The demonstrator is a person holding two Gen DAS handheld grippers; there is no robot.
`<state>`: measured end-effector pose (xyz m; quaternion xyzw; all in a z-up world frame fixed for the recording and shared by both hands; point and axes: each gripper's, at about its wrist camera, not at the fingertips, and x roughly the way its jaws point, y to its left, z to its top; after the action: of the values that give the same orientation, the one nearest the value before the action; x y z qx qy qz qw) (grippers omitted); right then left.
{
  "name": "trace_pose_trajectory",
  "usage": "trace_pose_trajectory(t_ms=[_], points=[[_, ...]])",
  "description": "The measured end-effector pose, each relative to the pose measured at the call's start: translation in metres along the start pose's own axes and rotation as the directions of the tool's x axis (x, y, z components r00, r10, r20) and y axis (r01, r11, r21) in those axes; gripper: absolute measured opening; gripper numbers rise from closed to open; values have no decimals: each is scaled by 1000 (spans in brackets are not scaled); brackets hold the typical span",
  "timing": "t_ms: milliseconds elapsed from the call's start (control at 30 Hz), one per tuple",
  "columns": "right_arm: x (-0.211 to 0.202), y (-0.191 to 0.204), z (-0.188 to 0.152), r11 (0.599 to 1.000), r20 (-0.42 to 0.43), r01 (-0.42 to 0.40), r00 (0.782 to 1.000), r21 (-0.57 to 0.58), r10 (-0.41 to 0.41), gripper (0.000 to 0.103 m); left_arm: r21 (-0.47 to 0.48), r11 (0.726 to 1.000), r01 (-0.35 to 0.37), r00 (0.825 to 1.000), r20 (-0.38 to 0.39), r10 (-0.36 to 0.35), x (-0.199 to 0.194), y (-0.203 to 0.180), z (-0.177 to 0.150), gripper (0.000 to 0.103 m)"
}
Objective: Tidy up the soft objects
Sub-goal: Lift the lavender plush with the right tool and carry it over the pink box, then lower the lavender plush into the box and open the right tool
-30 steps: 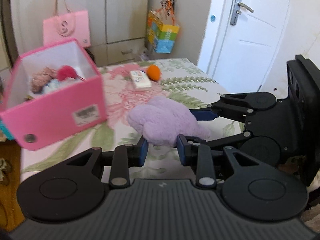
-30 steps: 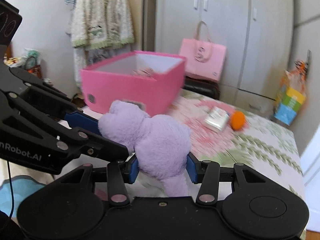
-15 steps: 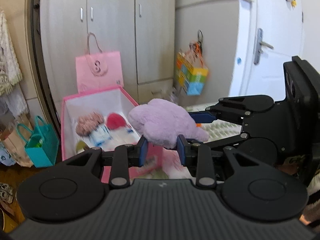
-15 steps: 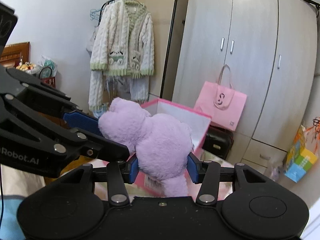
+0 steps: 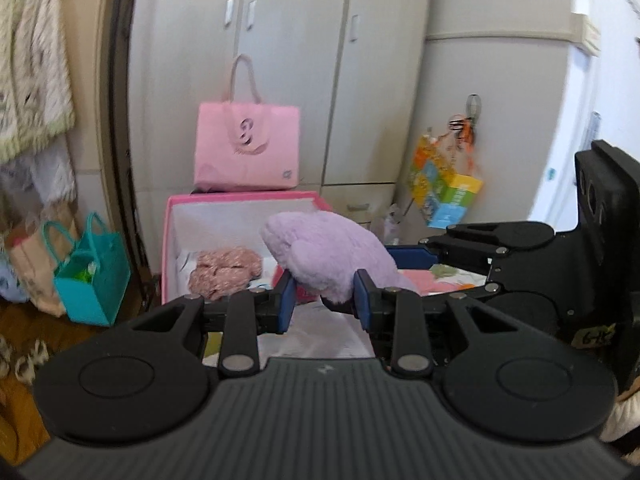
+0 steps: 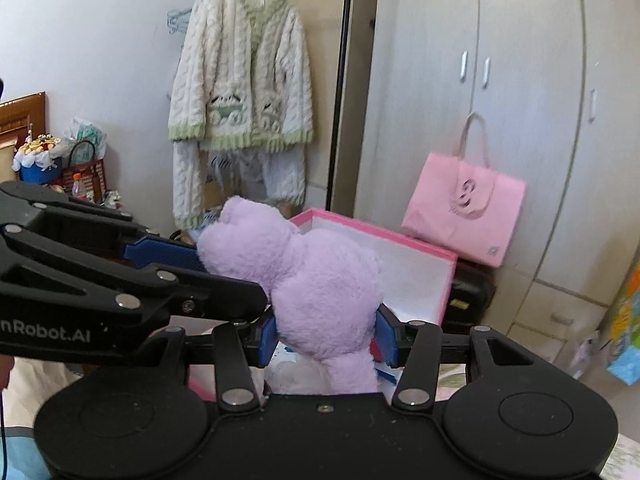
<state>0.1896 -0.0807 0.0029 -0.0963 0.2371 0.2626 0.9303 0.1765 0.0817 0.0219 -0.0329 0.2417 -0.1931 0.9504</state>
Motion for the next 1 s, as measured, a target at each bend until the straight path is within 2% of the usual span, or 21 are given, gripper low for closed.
trace_pose_trajectory(t_ms=[100,200,433,533,733,1000], points=[[24,-9,3,996,-45,-71,996,52,73,55,-97,995,8,1000,-20,-10,13,22,-4,29],[44,-12,3,991,-89,-111,989,74,118,55,-143,990,12,999,-33,-17,25,34,-6,29],[71,-11,2,996,-155,-87,984,33,91,57,-171,985,-7,997,-81,-7,46,46,-13,29],[74,-13,2,994,-172,-101,979,30,105,57,-171,985,-29,996,-85,15,47,48,-16,41],[50,-12,-3,990,-143,-141,980,16,141,60,-128,991,-39,997,-71,30,29,38,-16,46],[-17,-21,-12,983,-61,-172,983,66,176,61,-57,998,0,999,-47,-3,-17,8,-8,52]])
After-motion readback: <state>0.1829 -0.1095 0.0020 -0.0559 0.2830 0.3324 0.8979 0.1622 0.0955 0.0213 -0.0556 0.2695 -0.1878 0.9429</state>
